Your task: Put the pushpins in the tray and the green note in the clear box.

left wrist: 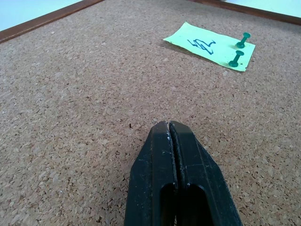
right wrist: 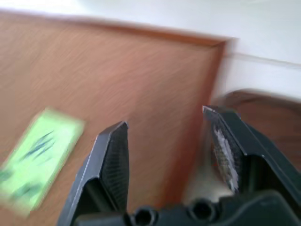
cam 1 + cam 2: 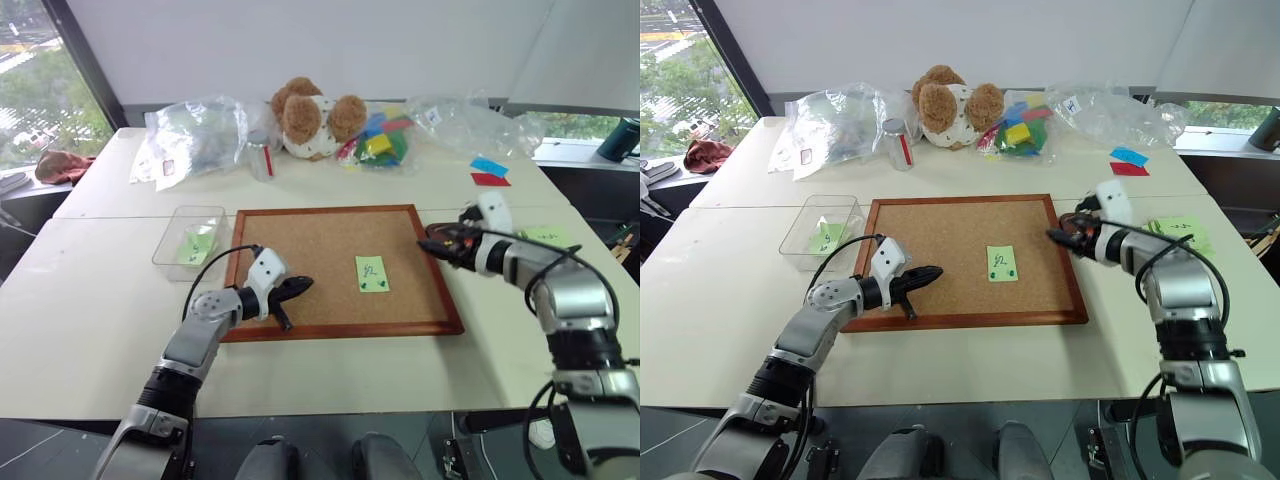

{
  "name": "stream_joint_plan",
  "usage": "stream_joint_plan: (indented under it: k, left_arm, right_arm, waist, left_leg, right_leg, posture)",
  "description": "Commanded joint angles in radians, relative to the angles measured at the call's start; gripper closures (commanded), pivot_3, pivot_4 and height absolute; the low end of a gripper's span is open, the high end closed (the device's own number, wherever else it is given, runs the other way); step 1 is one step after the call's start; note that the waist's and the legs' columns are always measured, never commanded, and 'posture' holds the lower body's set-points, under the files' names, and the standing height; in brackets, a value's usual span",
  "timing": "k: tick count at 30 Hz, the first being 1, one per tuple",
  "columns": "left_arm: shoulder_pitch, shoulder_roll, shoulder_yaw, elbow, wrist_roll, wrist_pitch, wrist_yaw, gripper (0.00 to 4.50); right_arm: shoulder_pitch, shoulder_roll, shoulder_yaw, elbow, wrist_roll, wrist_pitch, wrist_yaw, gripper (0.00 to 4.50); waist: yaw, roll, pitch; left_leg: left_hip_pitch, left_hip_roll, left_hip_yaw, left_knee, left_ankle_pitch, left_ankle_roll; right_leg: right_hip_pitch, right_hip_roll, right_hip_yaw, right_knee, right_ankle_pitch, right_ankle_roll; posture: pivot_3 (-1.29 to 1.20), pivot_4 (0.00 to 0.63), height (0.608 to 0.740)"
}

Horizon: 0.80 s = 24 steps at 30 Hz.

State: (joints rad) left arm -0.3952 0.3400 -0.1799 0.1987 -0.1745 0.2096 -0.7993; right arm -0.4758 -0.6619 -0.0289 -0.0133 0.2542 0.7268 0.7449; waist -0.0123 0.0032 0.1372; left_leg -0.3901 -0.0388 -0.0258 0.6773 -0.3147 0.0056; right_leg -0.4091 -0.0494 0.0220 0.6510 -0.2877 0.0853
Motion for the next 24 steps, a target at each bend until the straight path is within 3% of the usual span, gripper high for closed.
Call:
stream_joint_plan:
  k: [1,7,22,24]
  left_arm:
    - [0.029,0.004,-0.018,0.046,0.020,0.034,-0.003,4.50]
    - [0.031,0.008,-0.022,0.044,0.023,0.035,-0.009,4.50]
    - [0.036,0.008,-0.023,0.039,0.027,0.034,-0.005,4.50]
    - [0.036,0.007,-0.023,0.039,0.027,0.033,-0.004,4.50]
  right_arm:
    - [0.047,-0.023,0.030,-0.180,0.027,0.001,0.036,1.77]
    - [0.124,0.000,0.073,-0.275,0.043,-0.026,0.052,1.77]
    - [0.120,0.065,0.126,-0.166,-0.008,-0.080,-0.011,1.77]
    - [0.121,0.066,0.128,-0.157,-0.012,-0.084,-0.011,2.28]
  waist:
    - [0.000,0.000,0.000]
    - [0.001,0.000,0.000]
    - [0.000,0.000,0.000]
    - [0.000,0.000,0.000]
  left_leg:
    - [0.000,0.000,0.000,0.000,0.000,0.000]
    - [0.000,0.000,0.000,0.000,0.000,0.000]
    - [0.000,0.000,0.000,0.000,0.000,0.000]
    - [0.000,0.000,0.000,0.000,0.000,0.000]
  right_leg:
    - [0.000,0.000,0.000,0.000,0.000,0.000]
    - [0.000,0.000,0.000,0.000,0.000,0.000]
    - [0.000,0.000,0.000,0.000,0.000,0.000]
    - [0.000,0.000,0.000,0.000,0.000,0.000]
  posture:
    - [0.00,0.150,0.740]
    - [0.00,0.150,0.740]
    - [0.00,0.150,0.740]
    - [0.00,0.150,0.740]
